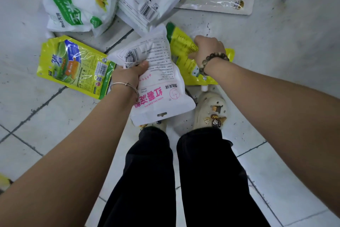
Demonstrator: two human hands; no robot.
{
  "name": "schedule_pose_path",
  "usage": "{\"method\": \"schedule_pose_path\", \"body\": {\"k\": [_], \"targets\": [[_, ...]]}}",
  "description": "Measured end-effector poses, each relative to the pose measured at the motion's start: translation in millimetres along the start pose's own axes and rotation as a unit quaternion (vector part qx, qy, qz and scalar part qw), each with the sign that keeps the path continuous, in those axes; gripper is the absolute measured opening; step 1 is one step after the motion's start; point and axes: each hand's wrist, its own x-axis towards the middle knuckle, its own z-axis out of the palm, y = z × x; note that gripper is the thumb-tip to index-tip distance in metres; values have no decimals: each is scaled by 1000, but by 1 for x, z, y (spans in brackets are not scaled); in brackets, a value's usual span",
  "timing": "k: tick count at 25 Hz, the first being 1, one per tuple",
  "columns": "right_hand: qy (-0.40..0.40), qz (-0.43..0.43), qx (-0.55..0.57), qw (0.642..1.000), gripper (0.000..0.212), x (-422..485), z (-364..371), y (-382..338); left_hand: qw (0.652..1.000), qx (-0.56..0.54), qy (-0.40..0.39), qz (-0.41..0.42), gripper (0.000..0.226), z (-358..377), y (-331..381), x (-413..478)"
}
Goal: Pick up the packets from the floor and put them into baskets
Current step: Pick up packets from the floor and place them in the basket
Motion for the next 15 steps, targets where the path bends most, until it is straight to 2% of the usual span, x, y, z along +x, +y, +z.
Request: {"method": "schedule_pose_path", "body": {"k": [2, 3, 4, 6, 11, 13, 15], "targets": [[50, 71, 139, 987, 34, -10, -13, 9, 1000, -3, -4, 13, 31, 3, 14, -9], [83, 102, 225, 966, 27, -17, -21, 15, 1000, 5, -8, 23, 32, 6, 21, -17], [116, 129, 309, 935, 17, -27, -29, 23, 999, 21, -14, 39, 30, 9, 28, -27], [155, 164, 431, 874, 24, -51, -45, 38, 996, 47, -30, 76, 19, 18, 42, -49], [187, 171, 546, 799, 21, -142, -88, 75, 968, 160, -76, 180, 22, 45, 79, -117], [190, 184, 579, 771, 20, -182, -105, 90, 957, 201, -101, 183, 10, 57, 90, -147], [200, 194, 602, 748, 21, -220, -126, 109, 944, 246, -113, 188, 14, 72, 97, -178]]}}
